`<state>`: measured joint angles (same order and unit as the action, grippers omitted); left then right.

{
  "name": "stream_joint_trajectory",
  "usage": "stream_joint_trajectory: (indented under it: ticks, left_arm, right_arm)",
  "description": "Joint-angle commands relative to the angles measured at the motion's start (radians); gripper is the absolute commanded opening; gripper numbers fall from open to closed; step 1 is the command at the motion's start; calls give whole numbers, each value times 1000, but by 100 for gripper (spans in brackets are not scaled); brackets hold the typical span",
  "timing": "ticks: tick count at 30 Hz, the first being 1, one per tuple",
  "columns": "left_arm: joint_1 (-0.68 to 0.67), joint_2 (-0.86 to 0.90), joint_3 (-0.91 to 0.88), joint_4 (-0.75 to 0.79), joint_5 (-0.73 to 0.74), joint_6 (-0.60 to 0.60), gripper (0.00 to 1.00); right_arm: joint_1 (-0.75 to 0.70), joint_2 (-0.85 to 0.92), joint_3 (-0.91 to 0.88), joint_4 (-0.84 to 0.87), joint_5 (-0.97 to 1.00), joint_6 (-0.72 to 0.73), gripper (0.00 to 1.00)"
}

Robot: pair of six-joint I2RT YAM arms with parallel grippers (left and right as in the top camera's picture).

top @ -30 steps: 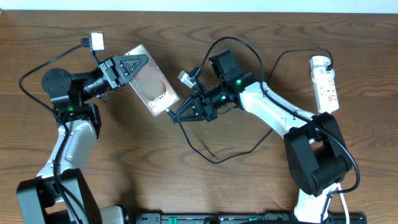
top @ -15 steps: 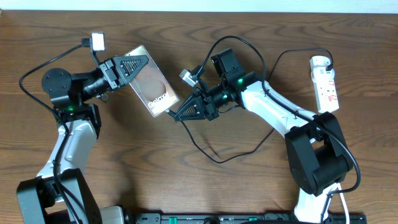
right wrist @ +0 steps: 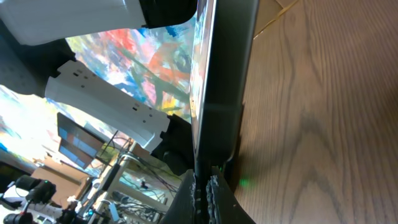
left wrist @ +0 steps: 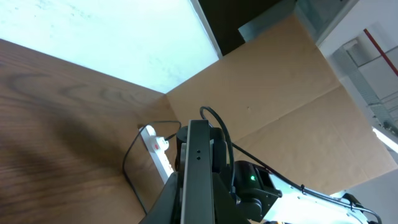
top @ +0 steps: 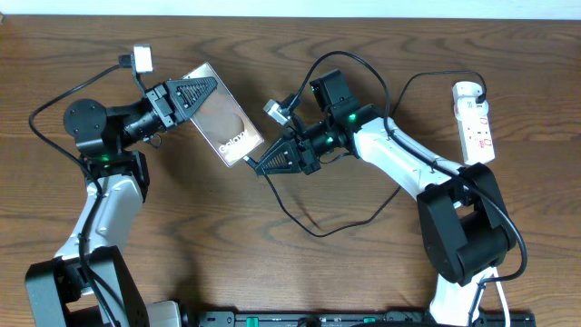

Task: Plug charger to phone and switch on socket

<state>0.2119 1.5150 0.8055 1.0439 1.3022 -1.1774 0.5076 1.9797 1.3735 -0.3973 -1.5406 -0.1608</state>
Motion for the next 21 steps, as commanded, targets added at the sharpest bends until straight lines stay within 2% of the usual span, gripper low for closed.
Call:
stream_joint_trajectory:
  ticks: [1,21]
  left_arm:
    - [-6,-11,-3,9,-24,-5,7]
    - [36,-11,-3,4,-27,-6,7]
  right_arm:
    - [-10,5,7,4,-22,11,1]
    - [-22,5,7,5,-22,34,1]
